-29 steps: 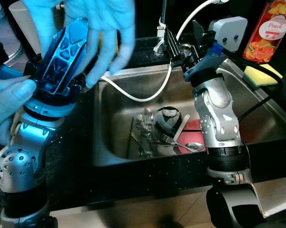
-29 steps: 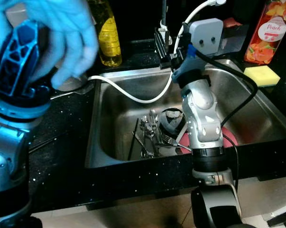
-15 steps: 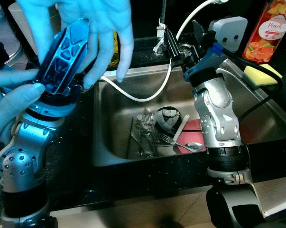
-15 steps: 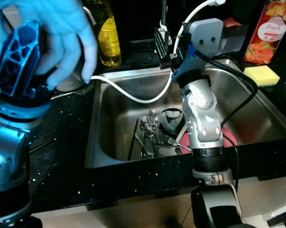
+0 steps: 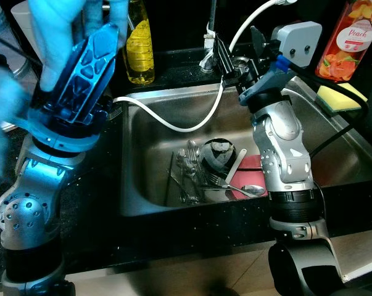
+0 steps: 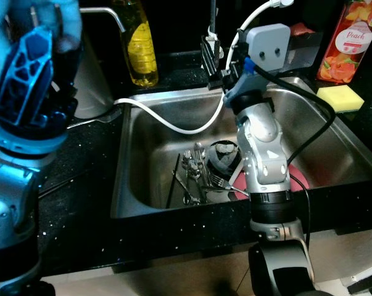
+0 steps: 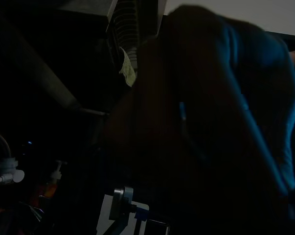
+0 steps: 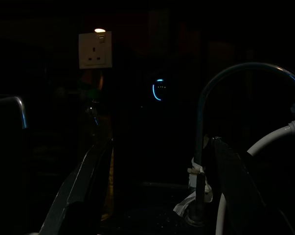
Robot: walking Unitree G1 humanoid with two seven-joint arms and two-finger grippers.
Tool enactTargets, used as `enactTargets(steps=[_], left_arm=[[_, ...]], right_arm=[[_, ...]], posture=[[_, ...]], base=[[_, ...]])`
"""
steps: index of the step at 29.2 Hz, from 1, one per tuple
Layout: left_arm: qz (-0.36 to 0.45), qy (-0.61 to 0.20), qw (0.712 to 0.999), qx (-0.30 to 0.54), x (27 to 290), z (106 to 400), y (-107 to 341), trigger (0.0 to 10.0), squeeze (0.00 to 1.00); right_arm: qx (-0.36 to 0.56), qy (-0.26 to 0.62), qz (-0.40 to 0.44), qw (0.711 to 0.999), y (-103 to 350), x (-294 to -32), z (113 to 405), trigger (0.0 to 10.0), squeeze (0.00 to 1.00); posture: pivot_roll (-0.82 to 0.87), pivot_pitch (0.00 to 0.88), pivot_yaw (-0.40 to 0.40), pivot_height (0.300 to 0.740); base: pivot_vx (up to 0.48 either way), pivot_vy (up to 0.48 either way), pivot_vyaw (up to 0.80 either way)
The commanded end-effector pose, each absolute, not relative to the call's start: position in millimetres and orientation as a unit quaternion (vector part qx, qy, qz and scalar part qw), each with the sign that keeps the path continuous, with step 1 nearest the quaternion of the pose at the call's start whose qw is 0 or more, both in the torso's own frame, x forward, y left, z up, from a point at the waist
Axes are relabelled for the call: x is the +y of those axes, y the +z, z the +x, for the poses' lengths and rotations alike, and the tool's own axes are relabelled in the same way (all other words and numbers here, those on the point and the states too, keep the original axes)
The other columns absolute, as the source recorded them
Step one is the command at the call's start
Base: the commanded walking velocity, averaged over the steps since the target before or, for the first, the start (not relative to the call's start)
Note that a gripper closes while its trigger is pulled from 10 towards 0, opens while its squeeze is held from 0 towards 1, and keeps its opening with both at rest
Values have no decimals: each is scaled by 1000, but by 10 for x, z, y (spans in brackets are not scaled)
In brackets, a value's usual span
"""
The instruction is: Kitchen organization
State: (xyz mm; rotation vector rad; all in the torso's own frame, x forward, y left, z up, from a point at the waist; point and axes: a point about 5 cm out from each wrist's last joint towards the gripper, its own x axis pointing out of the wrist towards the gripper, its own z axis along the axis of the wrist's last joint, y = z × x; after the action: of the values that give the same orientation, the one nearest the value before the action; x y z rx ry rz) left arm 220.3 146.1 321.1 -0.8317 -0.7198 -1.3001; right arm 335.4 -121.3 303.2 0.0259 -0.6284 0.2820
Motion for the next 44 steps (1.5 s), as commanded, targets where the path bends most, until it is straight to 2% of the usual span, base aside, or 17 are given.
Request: enactTargets(steps=[1,44], left_arm=[[-358,-575,662,-320,1472,2191,3223,10000,0],[-357,-578,662,-317,1468,2183,3220,10000,0]], right_arm=[[-305,137,13,942,3007,-1211,3365,10000,0],[-304,138,14,942,3001,-1202,3357,10000,0]], posture=[[-68,0,80,740],[-67,0,82,740]], base=[[0,0,0],[0,0,0]])
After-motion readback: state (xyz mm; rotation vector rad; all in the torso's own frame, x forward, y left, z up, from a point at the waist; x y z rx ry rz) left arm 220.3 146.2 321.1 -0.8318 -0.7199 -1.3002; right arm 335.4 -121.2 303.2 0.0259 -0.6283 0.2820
